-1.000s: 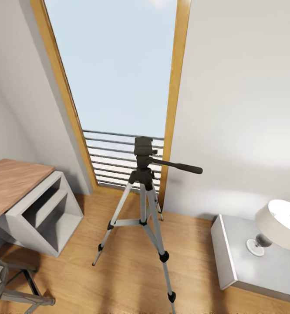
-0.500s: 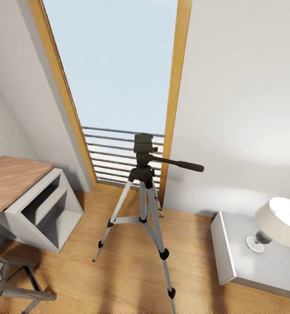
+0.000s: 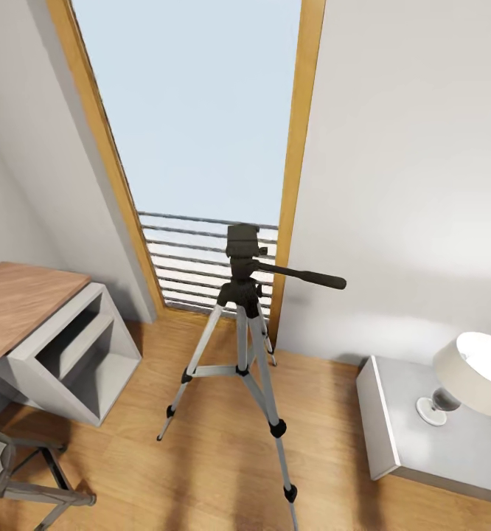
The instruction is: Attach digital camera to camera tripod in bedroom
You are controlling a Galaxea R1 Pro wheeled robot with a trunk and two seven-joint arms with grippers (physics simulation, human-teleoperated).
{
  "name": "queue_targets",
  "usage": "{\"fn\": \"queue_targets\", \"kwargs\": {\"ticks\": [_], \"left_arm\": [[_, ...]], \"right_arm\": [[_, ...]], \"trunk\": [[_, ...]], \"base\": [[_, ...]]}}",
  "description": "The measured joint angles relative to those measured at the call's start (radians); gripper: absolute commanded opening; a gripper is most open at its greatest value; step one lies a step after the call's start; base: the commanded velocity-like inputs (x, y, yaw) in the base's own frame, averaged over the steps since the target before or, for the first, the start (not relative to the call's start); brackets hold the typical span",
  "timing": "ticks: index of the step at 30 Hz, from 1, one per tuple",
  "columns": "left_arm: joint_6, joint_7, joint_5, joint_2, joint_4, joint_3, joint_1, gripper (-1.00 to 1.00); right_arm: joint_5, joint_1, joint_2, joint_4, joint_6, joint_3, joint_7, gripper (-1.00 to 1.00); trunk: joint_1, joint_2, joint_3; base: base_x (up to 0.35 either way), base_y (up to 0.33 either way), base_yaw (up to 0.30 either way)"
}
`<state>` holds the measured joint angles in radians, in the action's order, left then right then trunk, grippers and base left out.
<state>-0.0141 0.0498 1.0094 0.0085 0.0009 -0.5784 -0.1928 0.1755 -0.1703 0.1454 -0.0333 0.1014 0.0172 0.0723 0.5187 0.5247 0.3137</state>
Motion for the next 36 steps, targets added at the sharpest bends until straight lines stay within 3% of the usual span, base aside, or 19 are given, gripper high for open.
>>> {"fn": "queue_targets", "kwargs": {"ticks": [28, 36], "left_arm": [[0.0, 0.0, 0.002, 0.006, 0.0, -0.001, 0.0, -1.0], [-0.001, 0.0, 0.001, 0.003, -0.001, -0.001, 0.0, -1.0]], "right_arm": [[0.004, 0.0, 0.001, 0.0, 0.0, 0.002, 0.0, 1.0], [0.034, 0.0, 0.004, 0.002, -0.004, 0.019, -0.024, 1.0]], "trunk": [[0.0, 0.0, 0.0], [0.0, 0.0, 0.0]], "base": [[0.0, 0.0, 0.0], [0.0, 0.0, 0.0]]}}
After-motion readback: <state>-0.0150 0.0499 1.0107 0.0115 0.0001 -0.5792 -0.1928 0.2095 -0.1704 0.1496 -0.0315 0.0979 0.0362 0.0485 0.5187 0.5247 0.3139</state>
